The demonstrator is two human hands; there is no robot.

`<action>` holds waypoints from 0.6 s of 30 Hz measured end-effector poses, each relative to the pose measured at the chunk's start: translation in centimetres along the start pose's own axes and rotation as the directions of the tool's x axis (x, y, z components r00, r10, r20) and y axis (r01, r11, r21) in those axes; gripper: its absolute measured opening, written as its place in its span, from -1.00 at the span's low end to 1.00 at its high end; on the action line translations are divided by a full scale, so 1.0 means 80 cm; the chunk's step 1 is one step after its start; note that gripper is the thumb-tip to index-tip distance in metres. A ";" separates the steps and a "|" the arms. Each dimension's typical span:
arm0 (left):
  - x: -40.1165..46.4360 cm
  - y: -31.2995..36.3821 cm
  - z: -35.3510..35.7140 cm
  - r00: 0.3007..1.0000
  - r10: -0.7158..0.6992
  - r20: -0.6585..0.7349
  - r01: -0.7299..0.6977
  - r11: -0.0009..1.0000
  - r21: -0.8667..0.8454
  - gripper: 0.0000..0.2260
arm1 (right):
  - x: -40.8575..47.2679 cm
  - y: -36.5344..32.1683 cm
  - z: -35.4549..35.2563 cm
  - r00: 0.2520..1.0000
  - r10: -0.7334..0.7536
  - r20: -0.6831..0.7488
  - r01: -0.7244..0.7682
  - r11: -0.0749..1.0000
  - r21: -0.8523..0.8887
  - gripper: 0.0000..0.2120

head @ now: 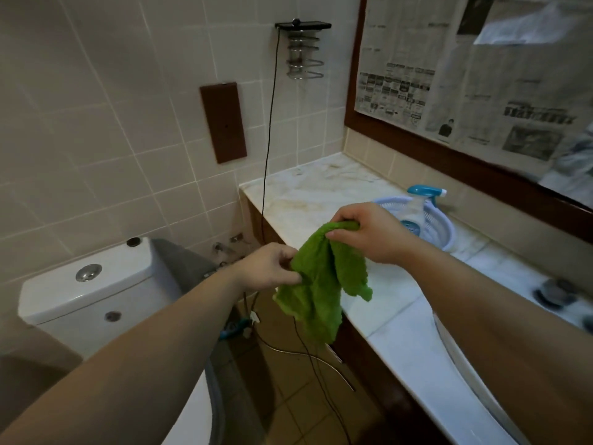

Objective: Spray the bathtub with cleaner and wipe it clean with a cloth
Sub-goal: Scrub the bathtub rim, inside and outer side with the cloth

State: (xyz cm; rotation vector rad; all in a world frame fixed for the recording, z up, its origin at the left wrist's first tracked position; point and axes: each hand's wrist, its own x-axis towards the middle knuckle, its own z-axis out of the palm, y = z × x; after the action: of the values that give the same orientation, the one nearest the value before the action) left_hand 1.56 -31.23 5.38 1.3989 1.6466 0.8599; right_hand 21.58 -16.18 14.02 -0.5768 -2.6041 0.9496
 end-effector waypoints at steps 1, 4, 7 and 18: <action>0.003 -0.007 0.004 1.000 -0.017 0.022 0.016 0.999 0.027 -0.83 | -0.003 0.004 -0.009 0.999 0.024 -0.032 -0.023 1.000 0.017 -0.94; 0.007 -0.031 0.014 0.998 -0.036 0.056 0.029 0.992 0.121 -0.96 | -0.010 0.020 -0.039 0.989 0.090 -0.121 -0.079 0.993 0.092 -0.96; 0.012 -0.049 0.019 0.999 -0.023 0.041 0.017 0.991 0.134 -0.88 | -0.020 0.038 -0.059 0.974 0.132 -0.187 -0.112 0.987 0.113 -0.95; 0.038 -0.103 -0.001 0.985 -0.167 0.045 0.118 0.839 0.531 -0.86 | -0.083 0.114 -0.063 0.869 0.345 -0.356 -0.297 0.937 0.184 -0.94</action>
State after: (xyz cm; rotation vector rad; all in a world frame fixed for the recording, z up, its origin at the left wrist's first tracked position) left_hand -2.42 -29.53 -2.24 1.6173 1.9778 0.2490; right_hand 31.82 -10.19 10.63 -1.0716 -2.1207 0.9697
